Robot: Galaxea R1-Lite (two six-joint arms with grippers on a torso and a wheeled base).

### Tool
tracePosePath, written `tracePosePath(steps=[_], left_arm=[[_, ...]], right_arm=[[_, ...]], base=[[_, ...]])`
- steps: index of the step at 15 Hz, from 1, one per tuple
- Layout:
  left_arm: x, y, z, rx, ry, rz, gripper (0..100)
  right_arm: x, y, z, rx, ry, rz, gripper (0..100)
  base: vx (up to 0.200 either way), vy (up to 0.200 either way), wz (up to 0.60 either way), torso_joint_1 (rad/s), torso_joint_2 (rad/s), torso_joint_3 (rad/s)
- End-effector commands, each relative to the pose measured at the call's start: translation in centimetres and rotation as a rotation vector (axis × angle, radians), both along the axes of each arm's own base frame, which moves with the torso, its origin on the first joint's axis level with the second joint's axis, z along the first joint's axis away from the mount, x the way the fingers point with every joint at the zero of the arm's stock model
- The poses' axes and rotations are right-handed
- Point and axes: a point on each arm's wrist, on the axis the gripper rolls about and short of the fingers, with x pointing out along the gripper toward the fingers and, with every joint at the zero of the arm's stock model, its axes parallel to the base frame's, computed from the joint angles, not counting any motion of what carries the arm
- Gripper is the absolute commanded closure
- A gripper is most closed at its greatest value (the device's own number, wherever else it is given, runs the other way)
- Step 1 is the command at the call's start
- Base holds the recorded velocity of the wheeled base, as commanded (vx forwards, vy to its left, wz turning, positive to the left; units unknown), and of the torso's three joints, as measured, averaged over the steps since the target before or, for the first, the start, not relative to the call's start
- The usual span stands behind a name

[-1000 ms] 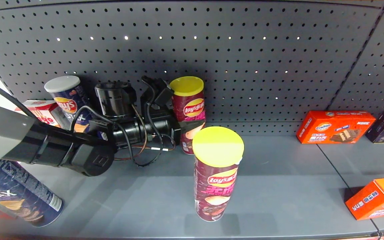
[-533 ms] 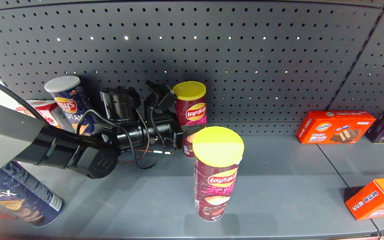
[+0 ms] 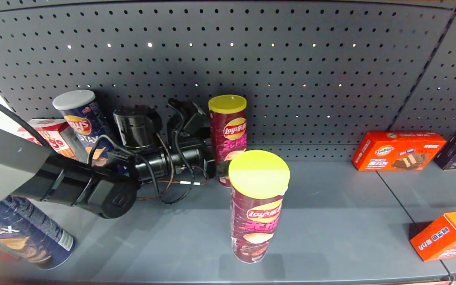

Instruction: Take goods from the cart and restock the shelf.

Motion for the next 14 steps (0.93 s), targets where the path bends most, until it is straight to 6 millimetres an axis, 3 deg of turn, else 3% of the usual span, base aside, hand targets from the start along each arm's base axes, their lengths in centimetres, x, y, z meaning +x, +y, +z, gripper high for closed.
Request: tracePosePath(steps=[1,3,6,9,14], left_arm=[[-1.8,0.9,0.4,-0.003,-0.012,0.02,0],[-3.7,1.8,0.4,0.01,-0.005,0.086,0],[-4.8,2.3,1.2,0.022,-0.039,0.228,0],[-5.0,2.6,0.8,0.052,-0.038,0.354,0],[-4.8,2.7,0.8,0.052,-0.033,0.404,0]], right_arm=[[0.0,0.0,0.0,-0.001,0.002,0.0,0],[0.0,0.0,0.0,-0.001,0.002,0.0,0],[0.0,0.0,0.0,-0.001,0.002,0.0,0],[0.0,0.0,0.0,-0.001,0.002,0.0,0],[0.0,0.0,0.0,-0.001,0.002,0.0,0]], base=[[0.0,0.0,0.0,0.0,0.0,0.0],[0.0,0.0,0.0,0.0,0.0,0.0],[0.0,0.0,0.0,0.0,0.0,0.0],[0.0,0.0,0.0,0.0,0.0,0.0],[0.0,0.0,0.0,0.0,0.0,0.0]])
